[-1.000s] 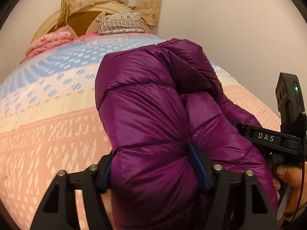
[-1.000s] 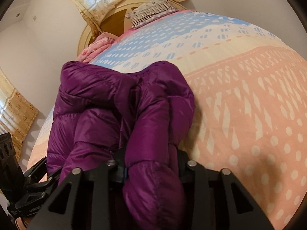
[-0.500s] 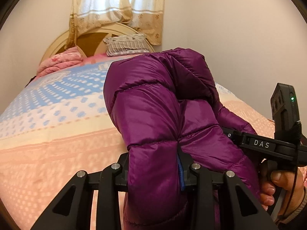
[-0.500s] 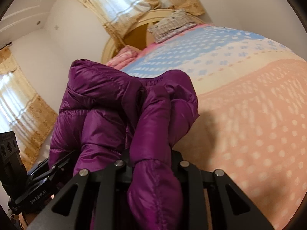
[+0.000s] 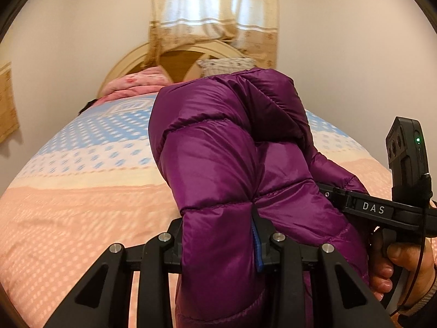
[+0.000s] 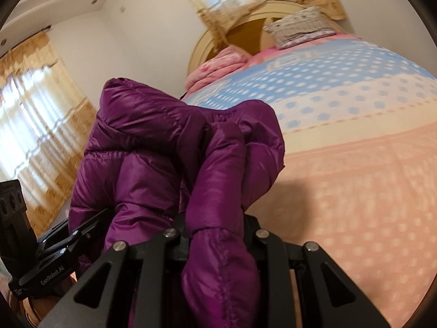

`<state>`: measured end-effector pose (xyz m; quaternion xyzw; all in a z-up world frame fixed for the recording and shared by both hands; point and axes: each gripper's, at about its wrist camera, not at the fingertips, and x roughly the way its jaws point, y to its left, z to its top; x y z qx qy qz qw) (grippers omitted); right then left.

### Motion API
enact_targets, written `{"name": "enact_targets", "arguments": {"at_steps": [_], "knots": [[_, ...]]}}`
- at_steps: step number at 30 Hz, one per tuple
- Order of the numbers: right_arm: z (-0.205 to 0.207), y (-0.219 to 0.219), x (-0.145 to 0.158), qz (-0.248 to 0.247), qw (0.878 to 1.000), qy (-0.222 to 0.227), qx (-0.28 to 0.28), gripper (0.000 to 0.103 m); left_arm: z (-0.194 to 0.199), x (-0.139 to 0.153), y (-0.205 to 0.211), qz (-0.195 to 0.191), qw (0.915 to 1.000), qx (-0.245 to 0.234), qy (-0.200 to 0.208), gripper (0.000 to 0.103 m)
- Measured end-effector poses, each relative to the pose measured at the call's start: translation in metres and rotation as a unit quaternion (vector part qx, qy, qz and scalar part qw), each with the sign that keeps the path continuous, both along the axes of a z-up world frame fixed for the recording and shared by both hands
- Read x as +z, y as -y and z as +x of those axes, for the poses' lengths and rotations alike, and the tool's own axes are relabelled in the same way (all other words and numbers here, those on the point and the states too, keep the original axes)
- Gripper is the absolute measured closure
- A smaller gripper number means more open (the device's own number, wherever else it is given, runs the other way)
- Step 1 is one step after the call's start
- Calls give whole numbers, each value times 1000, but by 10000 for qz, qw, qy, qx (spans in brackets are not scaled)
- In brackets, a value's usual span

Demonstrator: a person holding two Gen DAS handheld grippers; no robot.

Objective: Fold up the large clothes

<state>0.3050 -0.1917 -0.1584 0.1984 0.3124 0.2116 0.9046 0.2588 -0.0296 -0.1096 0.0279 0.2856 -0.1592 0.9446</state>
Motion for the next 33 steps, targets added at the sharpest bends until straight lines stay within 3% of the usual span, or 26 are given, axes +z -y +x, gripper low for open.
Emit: {"name": "enact_targets", "arguments": {"at_steps": [10,18,25,33], "knots": [[20,-77,-1,-232,9973,-68,694,78,-2,-8,-71,-66,9977,680,-47,68],[28,-115,-17,-396,9944,-284,941,78,15,-26,-103,-102,9943,1027,-258,68],[40,-132,-36,-653,9927,-492,885,78,31,-55,-119,-184,9909,1220,-544,68],[42,-136,-46,-861,9914,-562,815,78,31,-67,-123,-207,9891,1322,-618,67]]}}
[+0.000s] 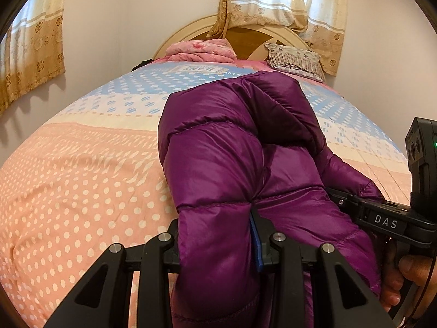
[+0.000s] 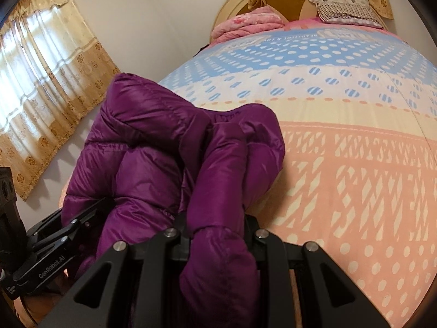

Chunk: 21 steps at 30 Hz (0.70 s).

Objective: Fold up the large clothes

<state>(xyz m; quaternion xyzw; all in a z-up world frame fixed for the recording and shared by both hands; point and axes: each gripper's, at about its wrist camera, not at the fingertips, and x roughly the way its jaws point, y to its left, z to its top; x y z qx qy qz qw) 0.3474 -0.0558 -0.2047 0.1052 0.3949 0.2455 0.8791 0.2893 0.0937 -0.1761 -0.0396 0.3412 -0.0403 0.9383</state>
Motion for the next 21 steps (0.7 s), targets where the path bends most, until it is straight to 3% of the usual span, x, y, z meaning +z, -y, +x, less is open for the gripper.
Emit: {"name": "enact_targets", "arguments": {"at_steps": [5,13,21], "knots": [[-1,-1,-2,-55,10000,0,-8,78,-2,-2,1,-5,10000,48,-17,64],[-1,-2,-3,-95,9999,-20,-40,76,-1,-5,-1,-64,9998,138,-105,46],[-1,-3,-5,-296,9994,24,-172,63,-3,-9,-4,-13,9993,350,-157,28]]}}
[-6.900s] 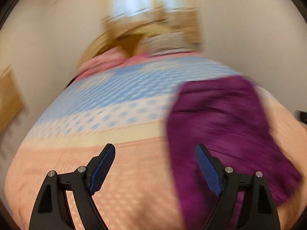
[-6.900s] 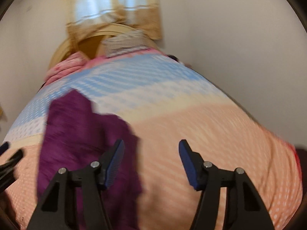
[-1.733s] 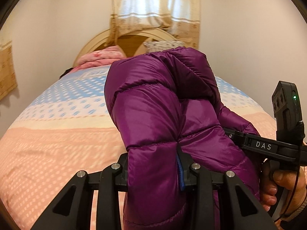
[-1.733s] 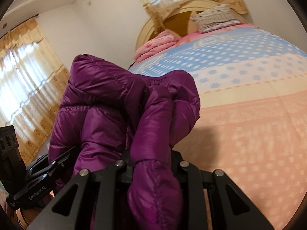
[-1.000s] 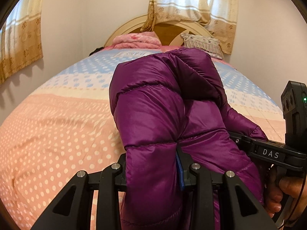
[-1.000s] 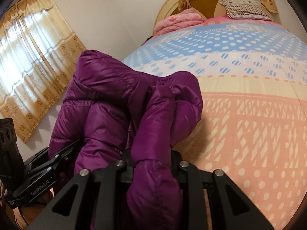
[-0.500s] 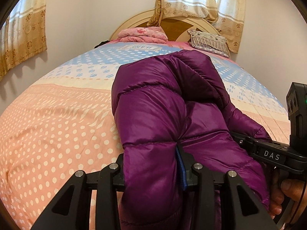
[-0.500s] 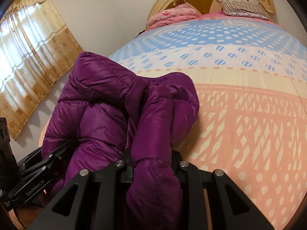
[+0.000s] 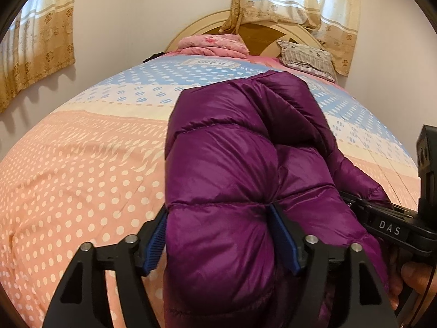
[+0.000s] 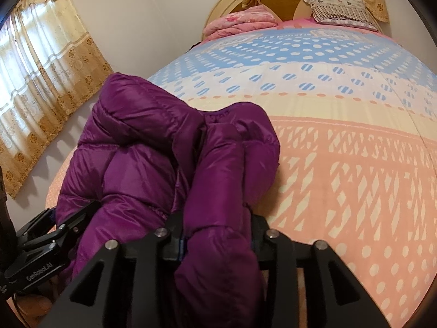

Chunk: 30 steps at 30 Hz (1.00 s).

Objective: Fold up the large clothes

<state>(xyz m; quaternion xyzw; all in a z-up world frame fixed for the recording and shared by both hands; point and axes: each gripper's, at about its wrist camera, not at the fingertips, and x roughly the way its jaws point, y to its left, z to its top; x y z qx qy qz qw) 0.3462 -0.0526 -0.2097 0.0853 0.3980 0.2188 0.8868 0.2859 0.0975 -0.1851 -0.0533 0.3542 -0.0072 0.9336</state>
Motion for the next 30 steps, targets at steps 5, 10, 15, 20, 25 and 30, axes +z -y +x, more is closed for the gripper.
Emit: {"name": "enact_targets", "arguments": {"at_steps": [5,10,15,20,25,30], "knots": [[-2,-1,1,-164,9998,53,-56,60,-3,-1,-4,-46,9999,111,10,25],[-4,-3,3,-290,9995,102,-107,59,-8,2,-4,25,9998,196,30,25],[-14,0,23,-442,9987,187,-181,49,-31,31,-9,128,9985,428,309,25],[-59,11,74,-630,9948,716,-347,34,-76,83,-15,274,9941,748,730,25],[-134,15,130,-934,9846,1365,-560,28,-149,134,-16,620,9864,1049,1106,25],[-207,14,162,-1056,9744,1896,-584,24,-199,164,-14,662,9808,1122,1454,20]]}}
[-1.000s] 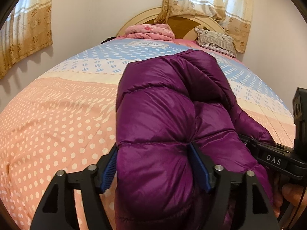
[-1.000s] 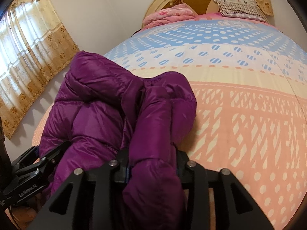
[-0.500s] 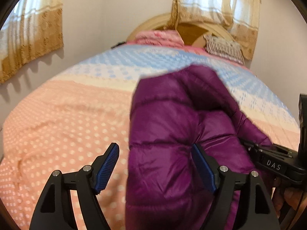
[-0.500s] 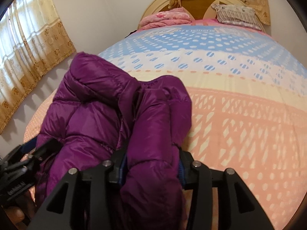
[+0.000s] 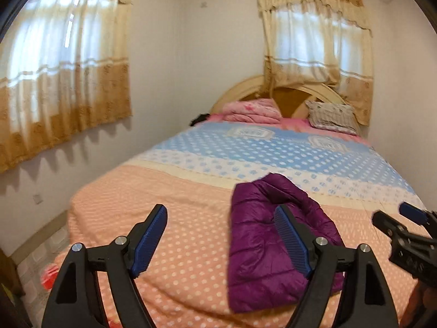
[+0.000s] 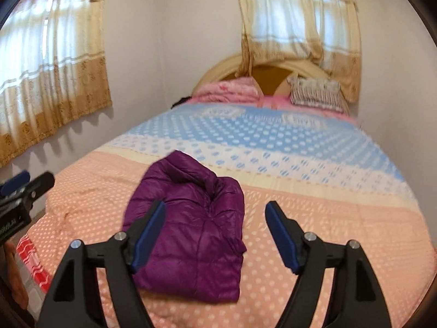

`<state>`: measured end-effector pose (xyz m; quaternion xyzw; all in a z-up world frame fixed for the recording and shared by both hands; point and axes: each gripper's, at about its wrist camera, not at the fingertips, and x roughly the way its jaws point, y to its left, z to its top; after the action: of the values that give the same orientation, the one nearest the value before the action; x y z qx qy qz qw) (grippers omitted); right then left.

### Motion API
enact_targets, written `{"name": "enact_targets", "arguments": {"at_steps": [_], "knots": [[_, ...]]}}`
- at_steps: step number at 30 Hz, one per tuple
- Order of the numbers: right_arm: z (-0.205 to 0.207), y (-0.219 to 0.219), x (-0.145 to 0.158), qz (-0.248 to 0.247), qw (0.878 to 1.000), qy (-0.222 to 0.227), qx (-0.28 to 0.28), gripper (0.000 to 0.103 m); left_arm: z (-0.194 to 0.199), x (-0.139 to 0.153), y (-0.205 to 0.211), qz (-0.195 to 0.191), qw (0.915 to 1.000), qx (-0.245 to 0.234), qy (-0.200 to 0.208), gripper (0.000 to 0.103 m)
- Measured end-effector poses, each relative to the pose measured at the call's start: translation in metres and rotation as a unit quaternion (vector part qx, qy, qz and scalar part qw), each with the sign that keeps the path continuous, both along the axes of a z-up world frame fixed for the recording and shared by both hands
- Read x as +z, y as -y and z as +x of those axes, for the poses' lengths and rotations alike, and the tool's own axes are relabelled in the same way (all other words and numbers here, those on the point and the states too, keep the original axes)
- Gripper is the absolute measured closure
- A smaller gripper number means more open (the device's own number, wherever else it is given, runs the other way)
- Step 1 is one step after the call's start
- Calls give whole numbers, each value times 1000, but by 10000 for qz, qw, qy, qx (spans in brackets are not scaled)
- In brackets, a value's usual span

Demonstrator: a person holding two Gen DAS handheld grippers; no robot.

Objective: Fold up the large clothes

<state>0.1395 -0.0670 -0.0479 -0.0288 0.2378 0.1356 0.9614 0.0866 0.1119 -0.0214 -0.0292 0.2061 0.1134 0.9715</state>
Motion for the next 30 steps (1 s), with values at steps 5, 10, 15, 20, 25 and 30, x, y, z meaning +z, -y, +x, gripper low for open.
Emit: {"name": "enact_targets", "arguments": {"at_steps": [5,10,15,20,25,30], "knots": [[-29,-5,12,-56,9996,251,92,24,-23,17,-4,-100,9995,-71,295,18],[-31,-4,16,0,9992,386,61,23,-26,15,3,-72,9993,-103,363,18],[-33,-3,15,8,9993,374,69,23,-22,8,8,-32,9994,-174,294,18],[-33,-2,15,39,9993,363,106,23,-21,6,8,-51,9994,-210,274,18],[-35,-3,16,63,9992,375,115,23,-21,5,9,-48,9993,-243,270,18],[-37,-4,17,100,9991,392,142,23,-22,5,9,-57,9993,-251,282,18]]}}
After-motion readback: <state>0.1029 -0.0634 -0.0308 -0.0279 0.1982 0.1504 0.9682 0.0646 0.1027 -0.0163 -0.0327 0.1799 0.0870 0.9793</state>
